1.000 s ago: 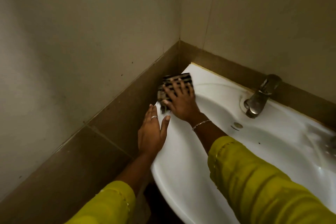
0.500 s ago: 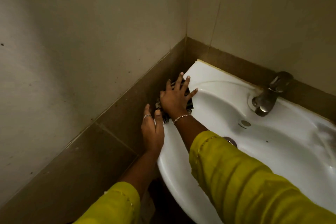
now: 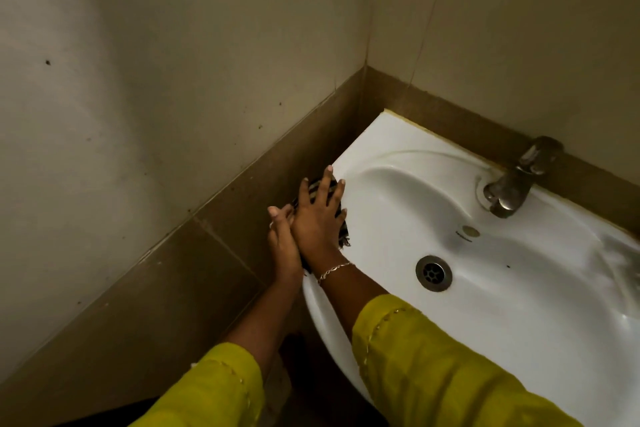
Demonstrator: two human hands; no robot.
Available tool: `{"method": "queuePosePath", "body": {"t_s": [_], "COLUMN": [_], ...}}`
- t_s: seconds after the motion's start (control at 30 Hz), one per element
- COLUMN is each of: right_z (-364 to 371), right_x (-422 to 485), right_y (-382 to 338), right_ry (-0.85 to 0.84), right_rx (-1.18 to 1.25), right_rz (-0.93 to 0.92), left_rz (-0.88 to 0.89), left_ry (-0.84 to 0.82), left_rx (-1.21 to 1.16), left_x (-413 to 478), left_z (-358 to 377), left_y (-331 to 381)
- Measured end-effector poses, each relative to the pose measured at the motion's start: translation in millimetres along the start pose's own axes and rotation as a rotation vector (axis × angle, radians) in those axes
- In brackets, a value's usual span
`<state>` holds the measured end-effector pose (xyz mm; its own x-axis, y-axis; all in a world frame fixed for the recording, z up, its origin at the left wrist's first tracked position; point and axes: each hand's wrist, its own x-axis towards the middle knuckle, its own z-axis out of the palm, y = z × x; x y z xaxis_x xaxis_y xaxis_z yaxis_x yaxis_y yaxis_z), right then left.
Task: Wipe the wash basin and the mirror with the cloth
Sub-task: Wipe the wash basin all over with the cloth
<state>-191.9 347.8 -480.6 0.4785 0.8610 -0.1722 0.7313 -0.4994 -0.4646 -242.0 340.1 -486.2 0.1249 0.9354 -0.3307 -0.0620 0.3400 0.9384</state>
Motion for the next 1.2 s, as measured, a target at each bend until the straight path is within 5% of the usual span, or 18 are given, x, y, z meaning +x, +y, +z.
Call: {"method": "queuePosePath", "body": {"t_s": [0.23, 0.83, 0.93, 1.2], "right_z": [13, 4, 3, -15], "right_x": [-34, -138, -152, -187], "right_y": [2, 38, 52, 85], "right_ry": [-0.04, -0.237, -0.256, -0.314], "right_rx": [0.037, -0.086, -0.112, -0.143], "right_rz": [-0.036, -0.176, -0.221, -0.326], "left_rz": [-0.124, 0.168, 0.324, 0.723], "left_ry": [-0.046, -0.306, -0.316, -0.66], "left_rx": [0.012, 0.857, 1.039, 1.374], "left_x": [-9, -34, -45, -47], "left_z": [-22, -21, -18, -13], "left_y": [-4, -1, -4, -13]}}
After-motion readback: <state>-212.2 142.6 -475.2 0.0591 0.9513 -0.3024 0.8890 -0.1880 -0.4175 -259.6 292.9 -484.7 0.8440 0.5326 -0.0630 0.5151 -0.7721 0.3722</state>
